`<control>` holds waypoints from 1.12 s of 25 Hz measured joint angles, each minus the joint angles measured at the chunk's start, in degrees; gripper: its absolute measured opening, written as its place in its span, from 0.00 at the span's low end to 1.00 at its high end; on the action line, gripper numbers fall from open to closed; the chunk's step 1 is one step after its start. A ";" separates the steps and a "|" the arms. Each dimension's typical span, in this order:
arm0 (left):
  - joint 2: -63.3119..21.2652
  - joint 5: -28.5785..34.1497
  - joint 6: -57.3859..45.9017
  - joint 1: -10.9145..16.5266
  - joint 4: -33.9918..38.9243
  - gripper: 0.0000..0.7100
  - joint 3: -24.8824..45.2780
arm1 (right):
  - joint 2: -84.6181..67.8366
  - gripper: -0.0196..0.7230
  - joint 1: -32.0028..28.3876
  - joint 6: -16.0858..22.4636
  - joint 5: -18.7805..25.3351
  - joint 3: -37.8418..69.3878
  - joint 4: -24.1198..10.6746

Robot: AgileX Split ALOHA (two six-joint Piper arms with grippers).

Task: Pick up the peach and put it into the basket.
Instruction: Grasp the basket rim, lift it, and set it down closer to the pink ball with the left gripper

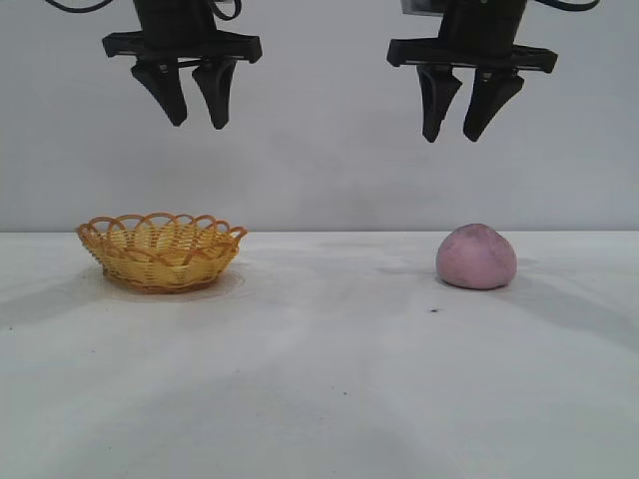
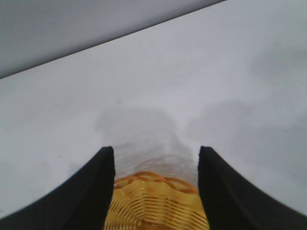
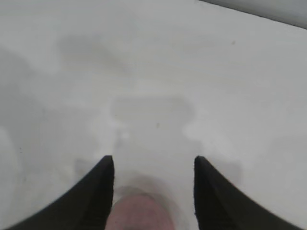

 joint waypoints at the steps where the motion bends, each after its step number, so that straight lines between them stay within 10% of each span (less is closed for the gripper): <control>1: 0.00 0.00 0.00 0.00 0.17 0.55 0.00 | 0.00 0.51 0.00 0.00 0.11 0.00 -0.03; 18: 0.00 2.43 0.00 0.10 0.62 0.55 -0.04 | 0.00 0.51 0.00 0.00 0.20 0.00 -0.16; 28: 3.45 11.91 12.67 10.57 -6.83 0.55 -0.13 | 0.00 0.51 0.00 0.00 0.73 0.00 -0.16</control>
